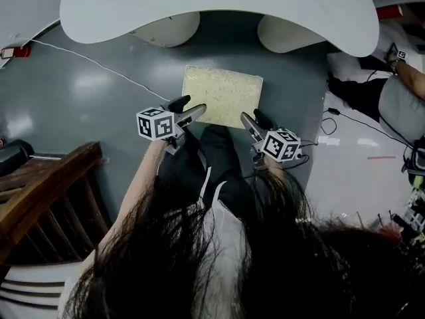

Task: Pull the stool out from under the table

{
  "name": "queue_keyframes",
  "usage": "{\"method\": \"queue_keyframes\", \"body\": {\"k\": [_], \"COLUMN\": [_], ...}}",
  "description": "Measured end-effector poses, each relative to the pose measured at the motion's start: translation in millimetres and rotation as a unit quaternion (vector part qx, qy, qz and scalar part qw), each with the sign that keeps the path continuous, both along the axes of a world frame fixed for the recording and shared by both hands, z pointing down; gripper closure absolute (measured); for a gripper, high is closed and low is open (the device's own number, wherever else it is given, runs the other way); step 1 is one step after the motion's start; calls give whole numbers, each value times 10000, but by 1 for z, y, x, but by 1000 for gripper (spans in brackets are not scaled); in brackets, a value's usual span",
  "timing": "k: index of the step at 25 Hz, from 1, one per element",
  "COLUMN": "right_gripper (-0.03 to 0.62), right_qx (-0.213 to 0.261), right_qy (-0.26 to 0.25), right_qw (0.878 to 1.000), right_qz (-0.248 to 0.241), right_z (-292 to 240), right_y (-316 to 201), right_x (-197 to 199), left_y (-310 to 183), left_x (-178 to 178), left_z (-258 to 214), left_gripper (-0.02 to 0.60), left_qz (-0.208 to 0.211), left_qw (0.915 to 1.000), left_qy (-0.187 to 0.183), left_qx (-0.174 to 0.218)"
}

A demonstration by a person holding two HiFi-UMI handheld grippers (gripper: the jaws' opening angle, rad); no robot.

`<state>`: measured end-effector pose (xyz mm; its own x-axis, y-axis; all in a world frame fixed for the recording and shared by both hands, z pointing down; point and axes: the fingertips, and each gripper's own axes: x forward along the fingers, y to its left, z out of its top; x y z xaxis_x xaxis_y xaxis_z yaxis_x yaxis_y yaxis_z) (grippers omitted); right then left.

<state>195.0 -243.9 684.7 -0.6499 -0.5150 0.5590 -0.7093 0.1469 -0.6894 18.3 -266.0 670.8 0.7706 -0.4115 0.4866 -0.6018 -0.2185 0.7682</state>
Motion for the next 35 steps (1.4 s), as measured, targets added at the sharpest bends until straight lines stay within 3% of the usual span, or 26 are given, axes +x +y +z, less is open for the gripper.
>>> {"method": "queue_keyframes", "body": {"k": [6, 11, 16, 20, 26, 31, 35], "right_gripper": [309, 310, 310, 310, 310, 310, 310], "right_qx": [269, 423, 612, 866, 1243, 1496, 1703], "right_qy": [-216, -225, -183, -116, 94, 244, 400], "right_qw": [9985, 9975, 9964, 9948, 9914, 9881, 9846], "right_qz": [-436, -520, -554, -527, -399, -249, 5], "right_z": [-45, -71, -99, -128, -162, -182, -205], "right_y": [2, 10, 18, 32, 70, 106, 138], "right_x": [-30, -46, -60, -76, -111, -133, -144], "left_y": [12, 28, 43, 62, 113, 162, 198], "left_x": [6, -3, -11, -22, -54, -89, -116], "left_z": [-60, -102, -127, -152, -186, -198, -198], "left_gripper": [215, 216, 218, 218, 231, 335, 405], "left_qz": [-141, -71, 186, 350, 830, 953, 954], "left_qw": [9991, 9972, 9944, 9904, 9788, 9716, 9712], "left_qy": [22, -53, -88, 116, 306, 391, 443], "left_qx": [410, 740, 1035, 1332, 1849, 2132, 2138]}}
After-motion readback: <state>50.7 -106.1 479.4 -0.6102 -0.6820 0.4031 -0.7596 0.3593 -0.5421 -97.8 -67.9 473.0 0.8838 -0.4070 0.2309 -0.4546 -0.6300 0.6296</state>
